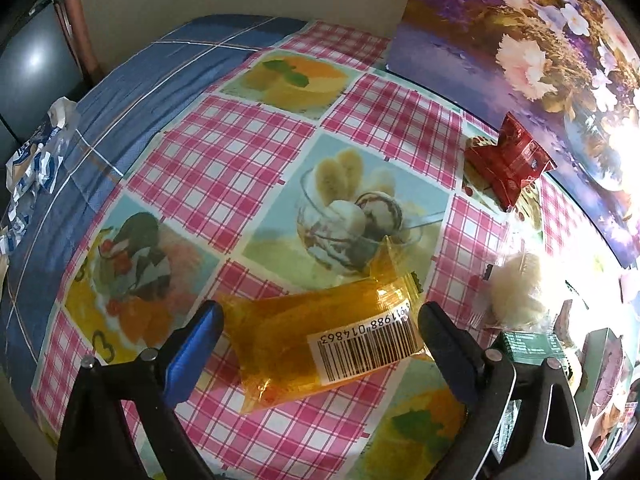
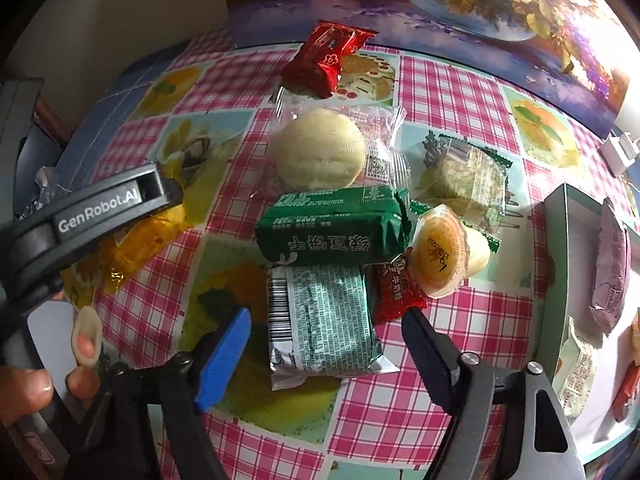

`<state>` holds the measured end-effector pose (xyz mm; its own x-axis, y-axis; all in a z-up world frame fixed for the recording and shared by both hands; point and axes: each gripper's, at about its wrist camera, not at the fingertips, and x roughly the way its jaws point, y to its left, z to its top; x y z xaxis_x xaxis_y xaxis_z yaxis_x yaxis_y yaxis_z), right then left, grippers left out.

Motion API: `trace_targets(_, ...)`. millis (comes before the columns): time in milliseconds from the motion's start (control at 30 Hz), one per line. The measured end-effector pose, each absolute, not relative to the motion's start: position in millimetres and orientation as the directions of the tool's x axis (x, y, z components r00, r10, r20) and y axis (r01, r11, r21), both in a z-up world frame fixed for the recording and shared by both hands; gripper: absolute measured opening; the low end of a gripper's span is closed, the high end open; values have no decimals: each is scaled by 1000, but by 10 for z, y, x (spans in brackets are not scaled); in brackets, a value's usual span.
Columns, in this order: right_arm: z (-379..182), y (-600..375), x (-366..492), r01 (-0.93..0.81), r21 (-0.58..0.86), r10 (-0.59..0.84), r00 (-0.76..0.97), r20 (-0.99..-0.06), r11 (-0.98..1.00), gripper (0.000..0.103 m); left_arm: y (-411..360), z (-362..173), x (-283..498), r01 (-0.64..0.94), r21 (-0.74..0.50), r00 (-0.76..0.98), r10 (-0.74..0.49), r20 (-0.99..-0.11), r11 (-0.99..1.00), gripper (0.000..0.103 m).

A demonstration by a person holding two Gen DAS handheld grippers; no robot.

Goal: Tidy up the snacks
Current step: 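Grasp the orange-yellow bag with the left tool while the right tool grasps the green striped pack, then lift both held snacks off the tablecloth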

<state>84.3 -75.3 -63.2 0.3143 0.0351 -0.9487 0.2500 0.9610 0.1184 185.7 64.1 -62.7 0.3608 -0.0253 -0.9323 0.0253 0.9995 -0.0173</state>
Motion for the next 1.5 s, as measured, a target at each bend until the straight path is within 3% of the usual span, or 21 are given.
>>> trace_targets(67, -663, -735, 852, 251, 121, 39, 307, -951, 961, 60, 643, -617, 1846, 29, -13, 365, -23, -931, 999, 95)
trace_targets(267, -689, -697, 829, 245, 122, 42, 308, -951, 962, 54, 638, -567, 1794, 22, -8, 375, -15, -927, 1000, 88)
trace_targets(400, -681, -696, 826, 248, 131, 51, 303, -951, 960, 54, 627, -525, 1761, 40, -36, 376, -49, -925, 999, 76)
trace_targets(900, -543, -759, 767, 265, 225, 138, 312, -940, 938, 53, 587, -372, 1547, 38, -45, 367, -56, -929, 998, 74)
trace_targets(1500, -15, -1174, 485, 312, 331, 169, 448, -878, 891, 53, 326, 391, 1228, 72, 4, 506, -32, -862, 997, 74)
